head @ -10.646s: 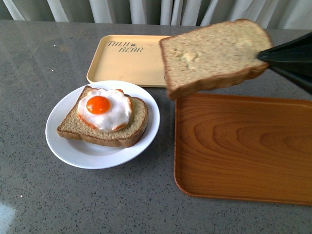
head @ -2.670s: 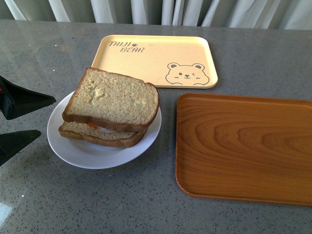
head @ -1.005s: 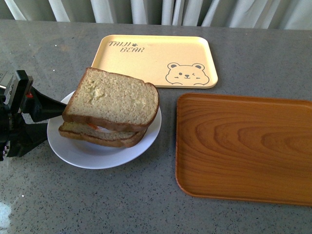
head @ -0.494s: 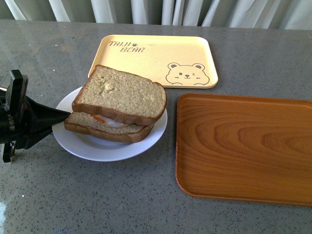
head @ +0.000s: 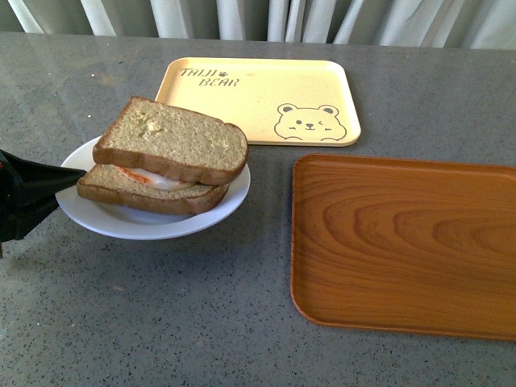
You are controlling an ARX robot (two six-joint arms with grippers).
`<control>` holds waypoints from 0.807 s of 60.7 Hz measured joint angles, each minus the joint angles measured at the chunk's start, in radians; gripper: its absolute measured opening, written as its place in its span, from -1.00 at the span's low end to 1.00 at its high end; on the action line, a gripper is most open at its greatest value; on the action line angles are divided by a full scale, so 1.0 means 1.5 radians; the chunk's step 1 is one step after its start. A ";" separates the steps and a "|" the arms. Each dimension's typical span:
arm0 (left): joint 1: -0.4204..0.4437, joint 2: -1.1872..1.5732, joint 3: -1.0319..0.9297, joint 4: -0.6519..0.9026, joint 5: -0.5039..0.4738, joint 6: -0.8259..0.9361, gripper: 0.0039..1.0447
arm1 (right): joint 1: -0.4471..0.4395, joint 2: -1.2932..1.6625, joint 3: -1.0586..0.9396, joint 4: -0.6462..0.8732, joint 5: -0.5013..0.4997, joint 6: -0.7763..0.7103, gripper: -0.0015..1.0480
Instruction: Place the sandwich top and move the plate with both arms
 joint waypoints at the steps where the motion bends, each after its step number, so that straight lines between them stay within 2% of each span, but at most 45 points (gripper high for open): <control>1: 0.000 -0.002 -0.001 0.002 0.002 -0.002 -0.96 | 0.000 0.000 0.000 0.000 0.000 0.000 0.82; 18: -0.007 -0.043 -0.002 0.008 0.007 -0.032 -0.96 | 0.000 0.000 0.000 0.000 0.000 0.000 0.82; 33: -0.053 -0.047 0.079 -0.077 0.003 -0.033 -0.96 | 0.000 0.000 0.000 0.000 0.000 0.000 0.82; 49: -0.076 -0.034 0.171 -0.143 0.004 -0.014 -0.96 | 0.000 0.000 0.000 0.000 0.000 0.000 0.82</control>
